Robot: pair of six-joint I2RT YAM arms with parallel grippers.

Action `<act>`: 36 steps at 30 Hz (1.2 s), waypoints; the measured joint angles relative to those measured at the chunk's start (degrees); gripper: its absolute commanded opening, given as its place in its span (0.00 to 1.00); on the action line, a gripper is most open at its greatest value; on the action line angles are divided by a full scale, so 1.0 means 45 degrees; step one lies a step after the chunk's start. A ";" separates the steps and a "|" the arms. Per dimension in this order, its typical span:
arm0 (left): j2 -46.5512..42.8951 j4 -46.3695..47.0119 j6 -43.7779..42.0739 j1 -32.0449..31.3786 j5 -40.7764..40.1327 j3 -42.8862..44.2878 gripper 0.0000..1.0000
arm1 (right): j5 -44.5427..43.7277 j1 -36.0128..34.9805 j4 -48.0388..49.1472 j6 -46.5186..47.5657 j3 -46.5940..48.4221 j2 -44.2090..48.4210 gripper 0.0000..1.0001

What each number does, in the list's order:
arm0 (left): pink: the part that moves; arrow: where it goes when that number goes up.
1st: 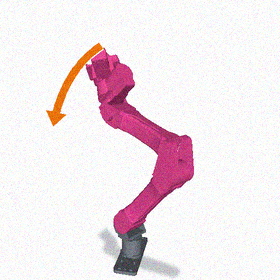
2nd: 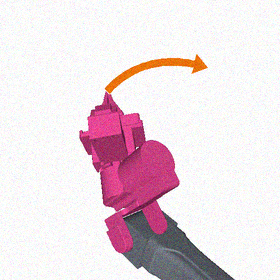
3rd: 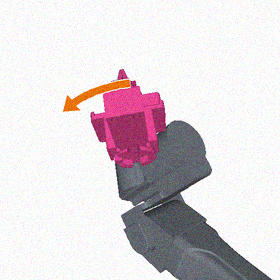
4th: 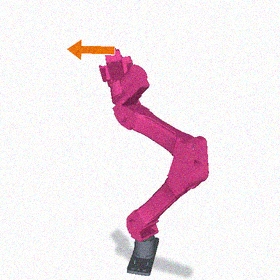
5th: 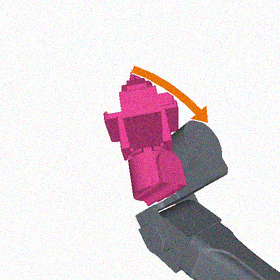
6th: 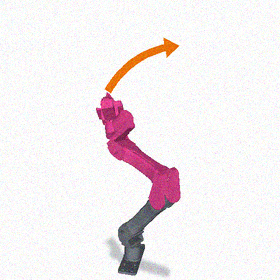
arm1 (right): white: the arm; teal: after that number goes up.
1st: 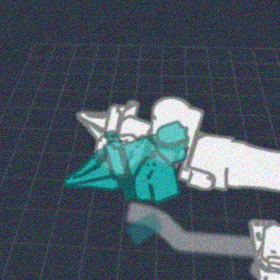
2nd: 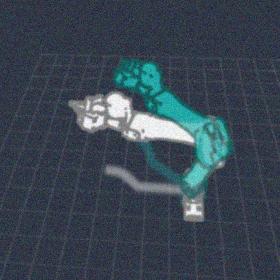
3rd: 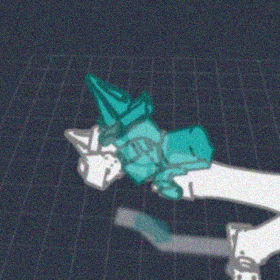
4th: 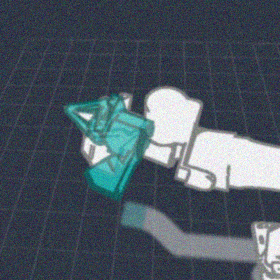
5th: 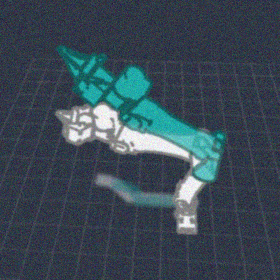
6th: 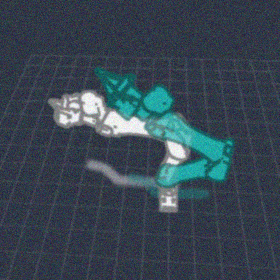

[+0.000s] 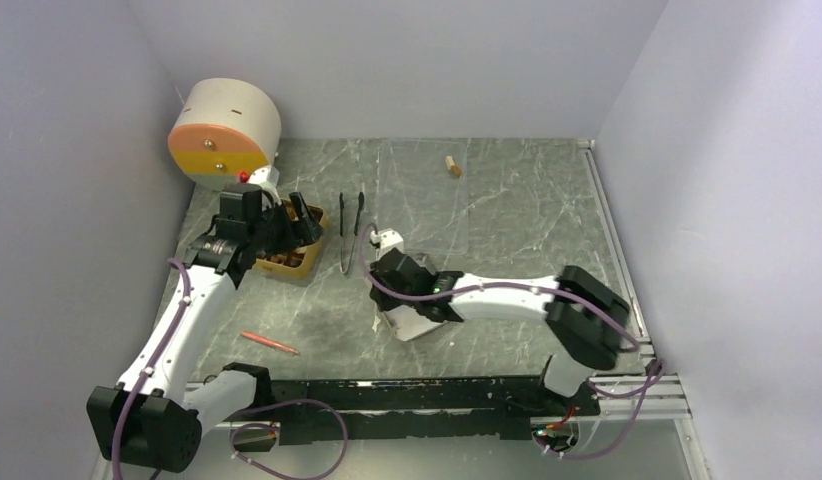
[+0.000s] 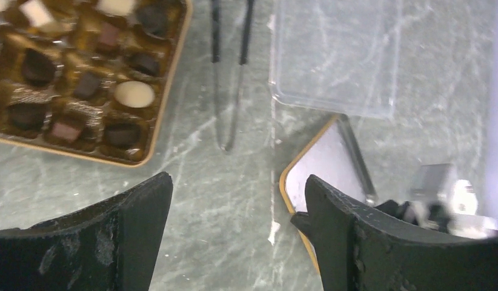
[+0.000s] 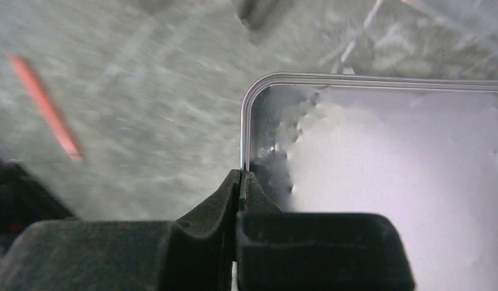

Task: Pack the chocolate
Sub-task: Pick up the box lid from the center of the board.

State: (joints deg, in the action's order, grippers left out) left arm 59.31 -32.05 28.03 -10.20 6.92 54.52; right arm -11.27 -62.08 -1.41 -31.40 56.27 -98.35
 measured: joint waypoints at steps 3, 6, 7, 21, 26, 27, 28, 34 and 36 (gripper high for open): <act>0.0330 -0.0194 -0.0126 0.0000 0.1384 0.0442 0.79 | 0.0219 0.0000 0.0831 -0.0189 -0.0699 0.1870 0.00; 0.0476 -0.0306 -0.0170 0.0000 0.2754 0.0675 0.77 | 0.0335 0.0000 0.1904 -0.0442 -0.1054 0.3502 0.00; 0.0471 -0.0306 -0.0117 0.0000 0.3279 0.0685 0.76 | 0.0355 0.0000 0.2263 -0.0534 -0.1107 0.3891 0.00; 0.0452 0.0287 0.1141 -0.0015 0.6756 0.0670 0.77 | 0.0539 -0.0141 0.3585 -0.1141 -0.1783 0.4925 0.00; 0.0452 0.0826 0.1617 -0.0267 0.7223 0.0355 0.69 | 0.0534 -0.0146 0.3677 -0.1146 -0.1787 0.4925 0.00; 0.0452 0.0874 0.1656 -0.0369 0.7223 0.0282 0.68 | 0.0534 -0.0141 0.3682 -0.1146 -0.1787 0.4925 0.00; 0.0452 0.0894 0.1710 -0.0495 0.7208 0.0214 0.68 | 0.0534 -0.0146 0.3687 -0.1146 -0.1787 0.4925 0.00; 0.0612 0.1030 0.1880 -0.1389 0.6970 0.0175 0.57 | 0.0534 -0.0155 0.3852 -0.1132 -0.1787 0.4925 0.00; 0.0748 0.1015 0.1885 -0.1651 0.6713 0.0175 0.54 | 0.0534 -0.0155 0.3876 -0.1132 -0.1787 0.4925 0.00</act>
State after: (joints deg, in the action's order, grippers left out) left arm 62.67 -27.49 36.51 -17.63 37.12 55.31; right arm -8.86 -62.78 16.03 -36.49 48.23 -76.18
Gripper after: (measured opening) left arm 0.581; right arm 0.013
